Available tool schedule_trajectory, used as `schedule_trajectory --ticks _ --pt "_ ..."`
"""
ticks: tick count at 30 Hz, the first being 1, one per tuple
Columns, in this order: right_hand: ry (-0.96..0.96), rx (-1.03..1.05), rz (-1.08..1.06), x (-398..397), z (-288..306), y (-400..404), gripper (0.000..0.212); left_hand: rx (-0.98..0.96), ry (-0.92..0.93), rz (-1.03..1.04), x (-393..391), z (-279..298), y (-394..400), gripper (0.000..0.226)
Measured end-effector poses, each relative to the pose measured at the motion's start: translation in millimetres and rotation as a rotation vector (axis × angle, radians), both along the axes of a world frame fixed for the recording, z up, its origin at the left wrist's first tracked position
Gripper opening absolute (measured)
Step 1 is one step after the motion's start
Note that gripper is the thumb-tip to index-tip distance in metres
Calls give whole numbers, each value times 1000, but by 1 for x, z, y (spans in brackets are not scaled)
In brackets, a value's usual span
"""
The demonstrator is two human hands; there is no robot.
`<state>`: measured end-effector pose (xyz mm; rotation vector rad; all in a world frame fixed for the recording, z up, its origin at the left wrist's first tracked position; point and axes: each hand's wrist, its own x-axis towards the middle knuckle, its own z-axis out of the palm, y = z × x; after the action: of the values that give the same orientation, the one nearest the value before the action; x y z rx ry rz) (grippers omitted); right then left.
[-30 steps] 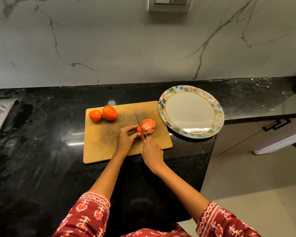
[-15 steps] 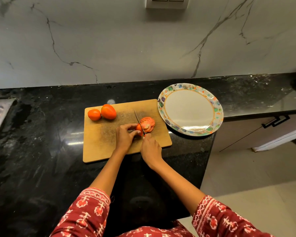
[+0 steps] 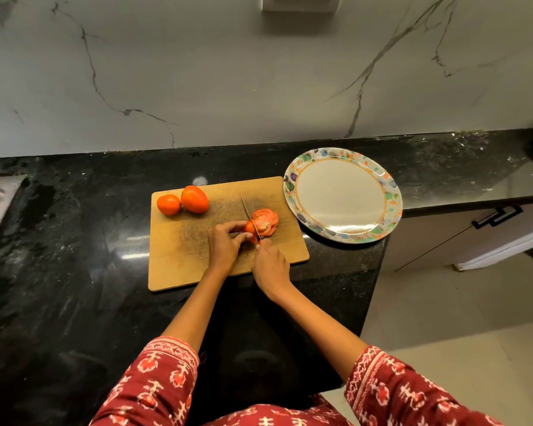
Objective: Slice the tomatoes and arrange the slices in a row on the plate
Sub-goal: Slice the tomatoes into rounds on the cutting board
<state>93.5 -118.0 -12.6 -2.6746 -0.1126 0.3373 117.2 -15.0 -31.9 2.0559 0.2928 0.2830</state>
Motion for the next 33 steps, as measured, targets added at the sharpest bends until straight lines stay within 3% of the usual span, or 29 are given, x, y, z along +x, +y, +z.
schedule_trajectory --ticks 33 --pt "64 38 6 8 -6 6 28 -4 1 8 0 -3 0 27"
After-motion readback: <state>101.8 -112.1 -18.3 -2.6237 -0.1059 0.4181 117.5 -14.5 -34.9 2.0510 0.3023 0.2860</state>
